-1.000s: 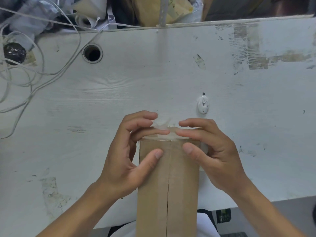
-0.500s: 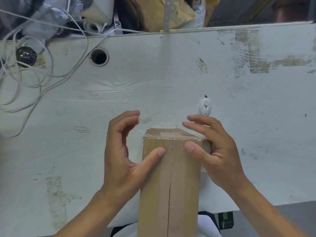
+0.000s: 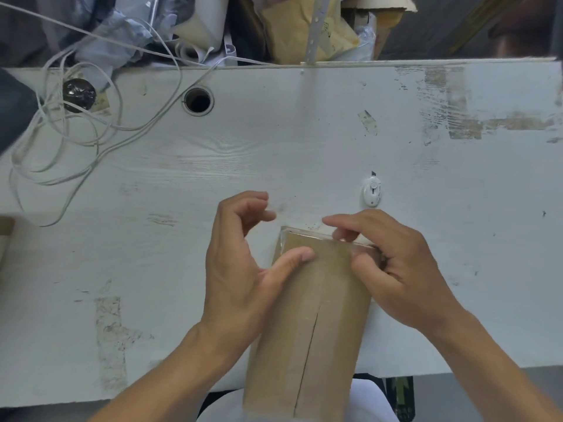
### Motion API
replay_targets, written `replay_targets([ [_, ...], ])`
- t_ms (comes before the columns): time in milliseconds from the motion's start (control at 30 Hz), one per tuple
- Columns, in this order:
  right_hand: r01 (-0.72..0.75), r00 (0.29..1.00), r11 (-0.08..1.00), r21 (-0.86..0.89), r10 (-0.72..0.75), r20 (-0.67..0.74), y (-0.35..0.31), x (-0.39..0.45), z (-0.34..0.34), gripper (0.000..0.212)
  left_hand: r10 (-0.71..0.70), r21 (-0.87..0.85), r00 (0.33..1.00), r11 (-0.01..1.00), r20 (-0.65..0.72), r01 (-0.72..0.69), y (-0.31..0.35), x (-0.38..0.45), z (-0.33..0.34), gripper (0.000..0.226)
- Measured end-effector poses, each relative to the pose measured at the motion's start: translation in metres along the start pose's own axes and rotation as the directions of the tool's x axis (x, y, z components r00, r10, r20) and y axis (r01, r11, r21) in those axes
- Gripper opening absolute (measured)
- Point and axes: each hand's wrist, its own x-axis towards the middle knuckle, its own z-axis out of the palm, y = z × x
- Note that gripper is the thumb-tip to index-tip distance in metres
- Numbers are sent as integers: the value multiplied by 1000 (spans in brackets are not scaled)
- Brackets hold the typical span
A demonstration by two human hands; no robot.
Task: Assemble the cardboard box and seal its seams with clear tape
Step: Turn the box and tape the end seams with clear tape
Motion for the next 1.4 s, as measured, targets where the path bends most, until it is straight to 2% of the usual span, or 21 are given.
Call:
replay_targets([
  [67,40,999,994,-102,-37,30,-8,3,0,39,3,-3,1000,1000,-28,-3,4,-9,0,62],
  [133,61,998,992,-112,-58,35,-13,8,5,27,5,-27,1000,1000,-20,-6,3,-17,1,56],
  [300,-83,996,985,149,79,28,-11,12,16,20,-144,-151,988,979,-61,134,3,-27,5,40],
  [433,-118,993,968,223,113,34,-6,9,18,20,-198,-146,974,973,-113,181,5,-31,7,41],
  [633,-86,983,993,83,71,167,-7,13,11,26,-139,-54,976,990,-165,132,1,-31,5,48],
  [767,-43,985,995,94,27,168,-9,16,12,27,-40,-44,986,998,-163,34,-1,-30,4,45],
  [933,-110,982,984,142,85,172,-8,15,15,27,-183,-113,977,979,-113,170,-1,-31,1,44],
  [1133,-115,975,993,-30,118,187,-4,13,16,27,-228,-49,970,973,-87,224,3,-32,-1,45],
  [1200,-101,990,992,-77,108,95,-5,8,15,34,-162,36,982,985,-95,166,-1,-30,-4,46],
  [1300,-121,985,992,22,123,-121,-6,-8,9,41,16,81,994,997,-104,-8,4,-28,-7,46],
  [1333,-122,975,991,61,131,-181,-6,-15,7,42,87,70,993,994,-82,-81,9,-27,-7,47],
  [1400,-139,953,984,110,163,-255,-4,-31,3,43,222,66,974,972,47,-225,20,-25,-1,50],
])
